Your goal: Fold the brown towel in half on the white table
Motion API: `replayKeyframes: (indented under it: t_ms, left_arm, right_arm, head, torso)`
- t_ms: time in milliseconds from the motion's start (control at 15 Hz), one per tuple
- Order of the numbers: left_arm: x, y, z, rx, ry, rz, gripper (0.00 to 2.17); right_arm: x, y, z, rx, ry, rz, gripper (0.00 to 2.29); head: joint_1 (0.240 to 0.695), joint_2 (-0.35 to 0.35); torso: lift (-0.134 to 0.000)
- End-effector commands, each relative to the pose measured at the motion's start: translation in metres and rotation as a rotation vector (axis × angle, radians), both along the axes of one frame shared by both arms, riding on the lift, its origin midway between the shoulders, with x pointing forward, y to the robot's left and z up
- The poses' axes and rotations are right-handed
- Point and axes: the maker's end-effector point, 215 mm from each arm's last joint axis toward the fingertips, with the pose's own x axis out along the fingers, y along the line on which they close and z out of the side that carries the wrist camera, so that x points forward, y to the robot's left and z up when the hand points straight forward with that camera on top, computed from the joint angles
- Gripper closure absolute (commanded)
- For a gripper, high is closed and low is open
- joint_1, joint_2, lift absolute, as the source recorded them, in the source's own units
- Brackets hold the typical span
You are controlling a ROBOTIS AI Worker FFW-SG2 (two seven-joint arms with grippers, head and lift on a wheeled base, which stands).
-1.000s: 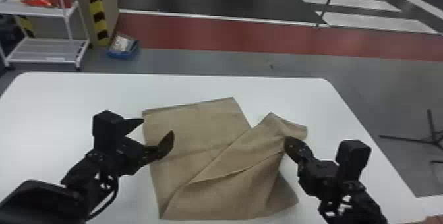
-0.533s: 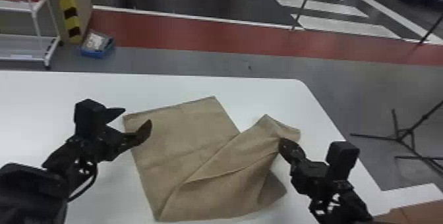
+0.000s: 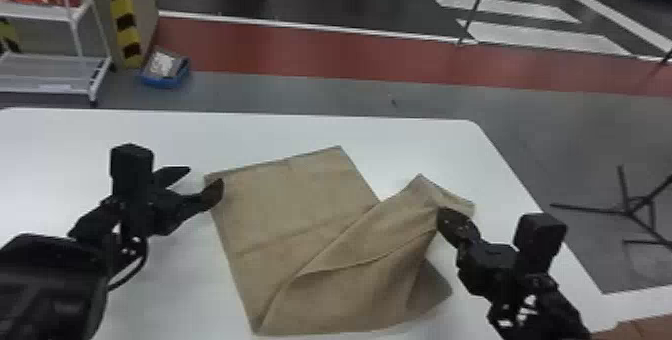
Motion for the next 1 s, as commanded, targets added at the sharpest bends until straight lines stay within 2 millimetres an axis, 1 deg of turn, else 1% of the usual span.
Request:
replayKeyframes:
  t_ms: [0,133,200,400,533,667,733,800,867,933]
  left_arm:
    - [0.003,0.006,-0.005,0.001,0.013,0.009,0.5]
    - [0.001,0.005,-0.002,-0.034,0.019,-0.016,0.5]
    - [-0.001,0.0,-0.003,-0.028,0.02,-0.028,0.5]
    - [-0.003,-0.005,-0.005,-0.022,0.024,-0.042,0.52]
    - [-0.005,-0.009,-0.007,-0.02,0.036,-0.057,1.03]
    - [-0.004,-0.007,-0.004,-0.027,0.03,-0.052,1.53]
    - [-0.004,-0.004,-0.002,-0.042,0.031,-0.041,1.71]
    - [-0.005,-0.001,0.0,-0.048,0.025,-0.036,1.71]
    - [-0.006,-0.002,0.007,-0.054,0.012,-0.032,1.72]
    - [-0.007,0.0,0.01,-0.052,0.015,-0.023,2.0]
  right_arm:
    - [0.001,0.0,0.003,-0.002,-0.004,0.001,1.48]
    - [0.001,-0.001,0.003,-0.003,-0.004,0.003,1.48]
    - [0.002,-0.001,0.003,-0.004,-0.005,0.003,1.48]
    - [0.001,-0.001,0.003,-0.002,-0.004,0.003,1.48]
    - [0.002,-0.001,0.002,-0.001,-0.004,0.002,1.48]
    - [0.004,-0.002,0.002,0.0,-0.006,0.001,1.48]
    - [0.006,-0.002,0.002,0.0,-0.006,0.0,1.48]
    - [0.009,-0.003,0.002,0.001,-0.006,-0.004,1.48]
    - [0.012,-0.003,0.002,0.002,-0.009,-0.004,1.48]
    - [0.016,-0.004,0.003,0.0,-0.007,-0.004,1.48]
  head:
    - [0.695,-0.233]
    - [0.695,-0.226]
    - [0.695,-0.228]
    - [0.695,-0.23]
    - [0.695,-0.234]
    - [0.695,-0.24]
    - [0.695,-0.241]
    - [0.695,-0.241]
    - [0.695,-0.239]
    - [0.695,-0.235]
  torso:
    - [-0.123]
    - [-0.123]
    - [-0.123]
    - [-0.123]
    - [-0.123]
    - [-0.123]
    - [-0.123]
    - [-0.123]
    - [-0.123]
    - [-0.123]
